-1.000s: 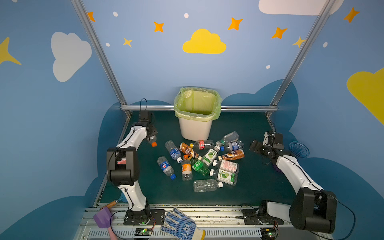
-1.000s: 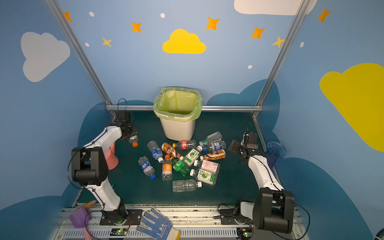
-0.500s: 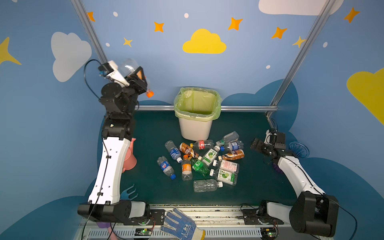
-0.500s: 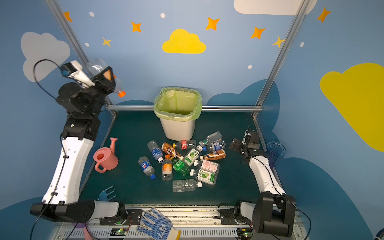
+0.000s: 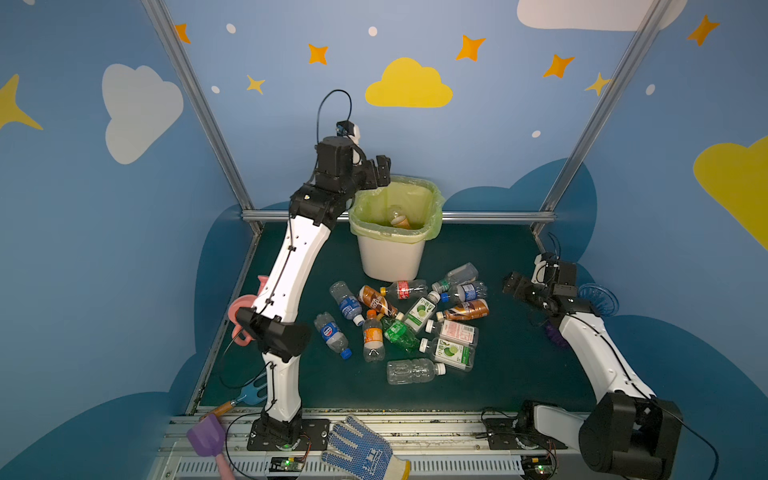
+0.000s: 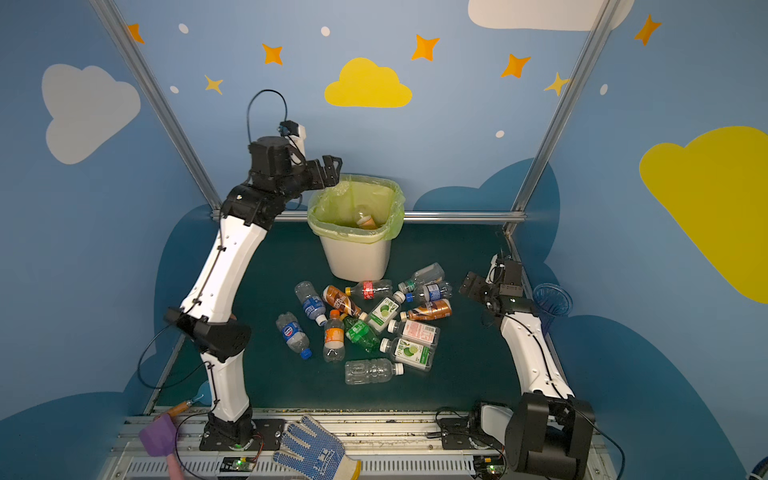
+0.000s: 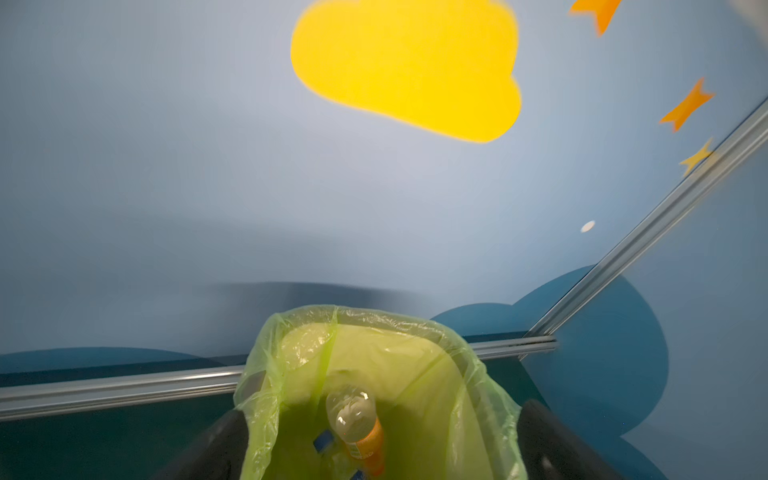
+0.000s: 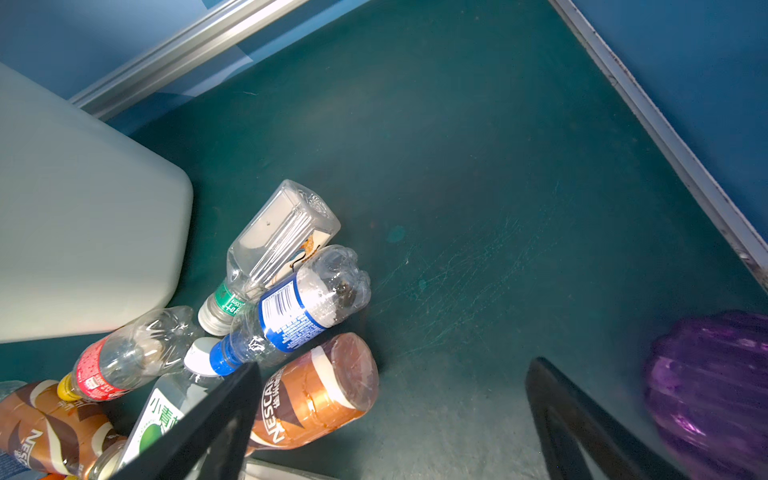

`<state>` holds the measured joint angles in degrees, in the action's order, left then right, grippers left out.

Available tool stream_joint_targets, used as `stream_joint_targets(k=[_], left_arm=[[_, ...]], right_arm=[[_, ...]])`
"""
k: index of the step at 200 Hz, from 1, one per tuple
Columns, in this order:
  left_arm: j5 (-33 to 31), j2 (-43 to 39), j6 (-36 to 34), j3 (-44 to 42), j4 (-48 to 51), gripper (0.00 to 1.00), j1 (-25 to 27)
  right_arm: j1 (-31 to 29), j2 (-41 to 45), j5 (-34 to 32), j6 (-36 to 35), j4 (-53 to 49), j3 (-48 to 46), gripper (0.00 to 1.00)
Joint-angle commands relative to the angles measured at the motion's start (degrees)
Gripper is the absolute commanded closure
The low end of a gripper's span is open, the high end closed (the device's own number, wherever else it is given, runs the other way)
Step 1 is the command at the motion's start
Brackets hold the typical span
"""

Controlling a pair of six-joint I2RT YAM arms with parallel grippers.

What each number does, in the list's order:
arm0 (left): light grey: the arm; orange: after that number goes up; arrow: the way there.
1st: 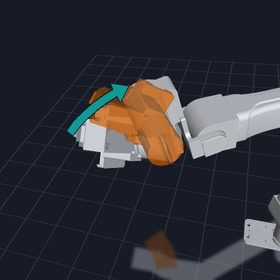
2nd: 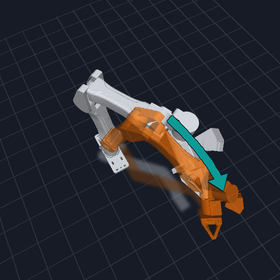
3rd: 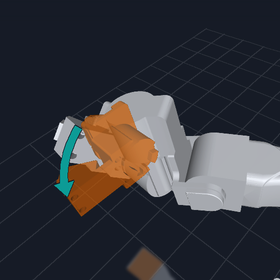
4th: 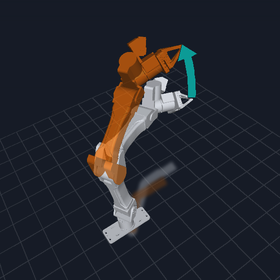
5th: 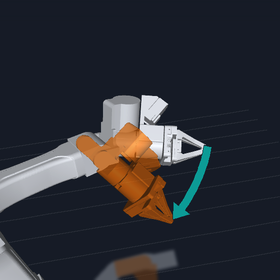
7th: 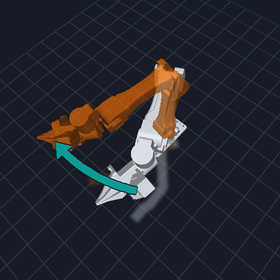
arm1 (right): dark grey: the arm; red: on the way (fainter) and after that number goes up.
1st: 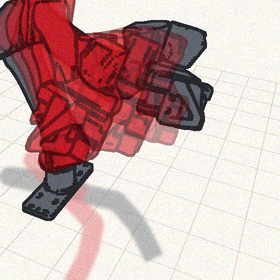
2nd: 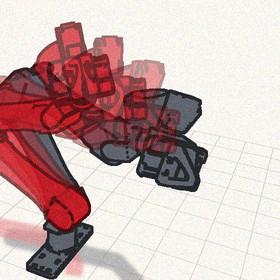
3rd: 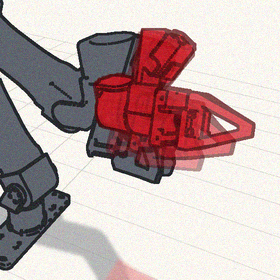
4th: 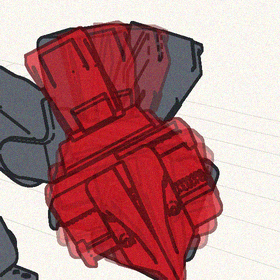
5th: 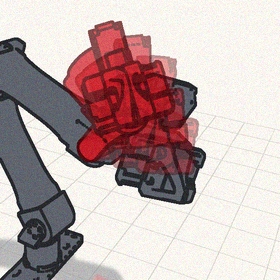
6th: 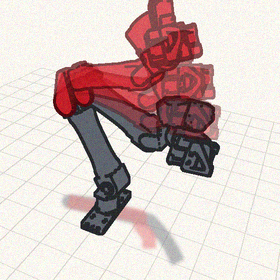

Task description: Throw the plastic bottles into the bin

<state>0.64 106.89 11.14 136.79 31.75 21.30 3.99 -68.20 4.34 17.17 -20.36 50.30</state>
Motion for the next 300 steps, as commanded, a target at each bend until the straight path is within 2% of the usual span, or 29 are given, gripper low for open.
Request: stream_joint_targets(k=[1, 50, 69, 98, 117, 142, 180, 204, 228, 252, 279, 300], left_arm=[[-0.53, -9.31, -2.47, -9.39, -14.00, 0.00, 0.92], [-8.97, -22.05, -4.85, -37.00, -24.46, 0.00, -0.23], [-9.63, -26.96, -2.25, -47.13, -26.46, 0.00, -2.33], [-12.14, -33.91, 2.54, -61.33, -26.34, 0.00, -6.13], [-12.88, -38.09, 6.33, -70.30, -25.36, 0.00, -8.30], [-14.70, -42.90, 9.57, -81.06, -24.69, 0.00, -9.35], [-16.89, -47.32, 13.59, -90.79, -21.99, 0.00, -9.71], [-16.07, -48.66, 14.31, -93.06, -21.54, 0.00, -9.71], [-16.59, -48.25, 14.35, -93.02, -20.25, 0.00, -9.71], [-17.29, -46.91, 15.40, -93.02, -19.64, 0.00, -9.77], [-19.46, -45.82, 17.76, -92.76, -18.76, 0.00, -9.79], [-21.72, -45.55, 18.12, -92.63, -18.43, 0.00, -10.20]], right_arm=[[0.22, 0.68, -0.18, 1.08, -1.55, 0.85, 0.02], [0.27, -1.62, 1.60, 4.87, -2.56, 2.12, 0.02], [0.23, -3.79, 5.21, 7.65, -3.67, 2.77, 0.02], [-0.58, -8.37, 11.02, 16.02, -5.55, 2.42, 0.02], [-2.34, -10.27, 13.81, 19.68, -3.54, 0.29, 0.02], [-5.07, -11.22, 13.61, 23.40, -1.32, -1.76, 0.03], [-8.36, -10.92, 11.01, 26.27, -2.49, -1.98, 0.03], [-9.02, -10.00, 10.08, 26.43, -4.37, -2.29, 0.04], [-10.90, -6.75, 9.82, 23.02, -6.45, -2.31, 0.05], [-15.61, -3.02, 8.93, 16.73, -8.43, -1.53, 0.05], [-23.30, 0.16, 6.63, 6.23, -8.91, -0.13, 0.04], [-29.73, -0.70, 5.29, -2.09, -11.49, 2.61, 0.04]])
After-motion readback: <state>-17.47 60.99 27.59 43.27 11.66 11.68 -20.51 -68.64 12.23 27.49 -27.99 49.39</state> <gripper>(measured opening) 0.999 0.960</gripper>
